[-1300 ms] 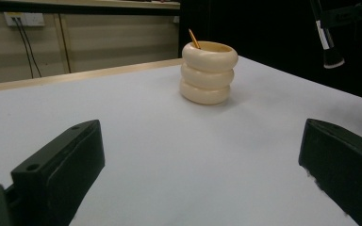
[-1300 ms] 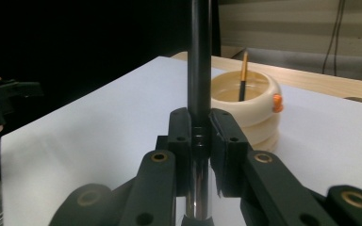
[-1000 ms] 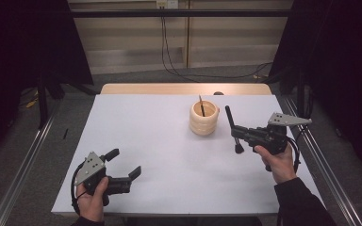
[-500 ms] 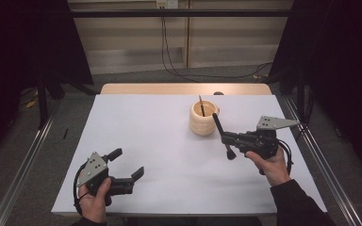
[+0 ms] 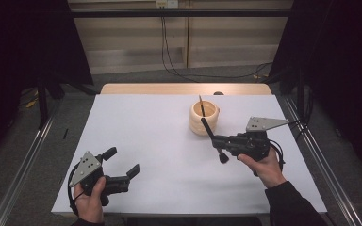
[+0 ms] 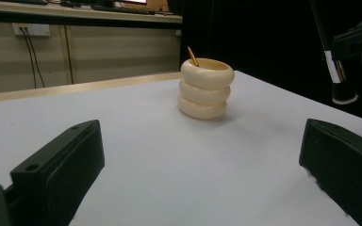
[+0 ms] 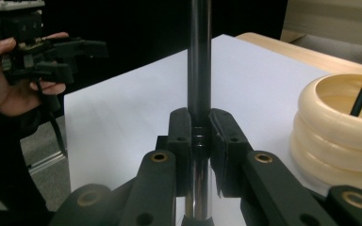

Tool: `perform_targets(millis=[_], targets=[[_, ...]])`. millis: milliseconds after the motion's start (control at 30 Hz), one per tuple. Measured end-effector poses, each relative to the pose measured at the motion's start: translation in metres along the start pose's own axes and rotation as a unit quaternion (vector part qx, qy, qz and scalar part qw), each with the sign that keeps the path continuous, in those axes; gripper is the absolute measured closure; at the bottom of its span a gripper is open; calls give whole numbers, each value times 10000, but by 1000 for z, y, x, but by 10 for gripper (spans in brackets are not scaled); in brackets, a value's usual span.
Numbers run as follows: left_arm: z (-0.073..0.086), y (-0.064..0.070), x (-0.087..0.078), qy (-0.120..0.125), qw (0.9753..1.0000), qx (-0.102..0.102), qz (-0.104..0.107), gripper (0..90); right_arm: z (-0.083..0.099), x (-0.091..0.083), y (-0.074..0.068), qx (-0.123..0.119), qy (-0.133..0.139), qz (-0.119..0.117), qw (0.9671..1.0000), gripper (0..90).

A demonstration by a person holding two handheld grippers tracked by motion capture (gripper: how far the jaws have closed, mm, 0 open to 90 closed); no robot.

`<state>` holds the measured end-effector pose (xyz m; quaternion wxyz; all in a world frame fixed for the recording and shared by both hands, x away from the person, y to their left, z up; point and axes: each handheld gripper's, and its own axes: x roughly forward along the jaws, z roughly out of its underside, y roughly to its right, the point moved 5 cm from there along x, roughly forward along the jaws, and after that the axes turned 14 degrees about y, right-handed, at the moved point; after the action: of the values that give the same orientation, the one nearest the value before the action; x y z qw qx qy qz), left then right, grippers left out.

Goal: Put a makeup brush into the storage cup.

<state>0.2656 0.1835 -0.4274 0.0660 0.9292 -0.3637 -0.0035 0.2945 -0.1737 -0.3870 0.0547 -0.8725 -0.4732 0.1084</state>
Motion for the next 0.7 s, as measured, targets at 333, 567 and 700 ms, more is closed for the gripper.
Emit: perform_targets(millis=[333, 567, 700], targets=[[-1, 4, 3, -91, 9999, 84, 115, 7, 1, 12, -14, -327, -637, -387, 9967, 793], [-2, 9, 7, -170, 9995, 129, 222, 6, 3, 21, -14, -355, -1012, -542, 9928, 793], [-3, 11, 10, -186, 9993, 140, 302, 7, 5, 25, -12, -411, -1234, -644, 9894, 792]])
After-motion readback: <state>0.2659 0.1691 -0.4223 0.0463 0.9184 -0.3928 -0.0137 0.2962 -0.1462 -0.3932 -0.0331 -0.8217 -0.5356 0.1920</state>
